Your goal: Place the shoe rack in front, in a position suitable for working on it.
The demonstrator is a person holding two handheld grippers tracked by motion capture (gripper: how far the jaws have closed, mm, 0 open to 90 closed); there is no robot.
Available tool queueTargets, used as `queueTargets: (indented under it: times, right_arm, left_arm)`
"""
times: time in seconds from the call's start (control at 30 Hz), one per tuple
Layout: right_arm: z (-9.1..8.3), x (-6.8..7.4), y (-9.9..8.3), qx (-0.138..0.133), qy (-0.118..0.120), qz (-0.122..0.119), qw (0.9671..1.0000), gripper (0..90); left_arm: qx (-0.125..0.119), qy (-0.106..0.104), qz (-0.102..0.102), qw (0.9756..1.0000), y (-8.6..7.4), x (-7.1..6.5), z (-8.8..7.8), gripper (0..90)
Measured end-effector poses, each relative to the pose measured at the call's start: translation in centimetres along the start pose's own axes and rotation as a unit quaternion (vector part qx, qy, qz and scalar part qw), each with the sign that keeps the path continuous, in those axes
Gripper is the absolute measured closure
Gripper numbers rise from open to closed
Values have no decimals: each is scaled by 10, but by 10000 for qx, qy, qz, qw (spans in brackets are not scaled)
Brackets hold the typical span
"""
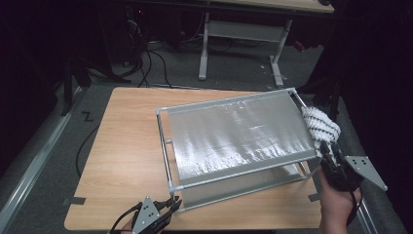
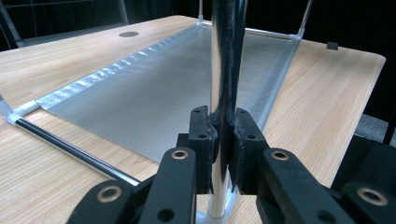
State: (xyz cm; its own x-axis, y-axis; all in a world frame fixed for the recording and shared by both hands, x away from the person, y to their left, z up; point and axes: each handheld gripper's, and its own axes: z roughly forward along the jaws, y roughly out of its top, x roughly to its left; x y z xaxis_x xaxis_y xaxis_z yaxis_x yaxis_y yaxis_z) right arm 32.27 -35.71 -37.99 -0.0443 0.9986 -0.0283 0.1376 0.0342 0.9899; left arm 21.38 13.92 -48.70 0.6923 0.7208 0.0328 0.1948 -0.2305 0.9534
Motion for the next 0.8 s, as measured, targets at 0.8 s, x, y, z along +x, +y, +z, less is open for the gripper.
queueTargets:
  times: [0.8]
  right_arm:
    - [0,12,-1,5,313,16,9995,742]
  left_arm:
    - [-12,-5,-26,10000,0,0,0,804]
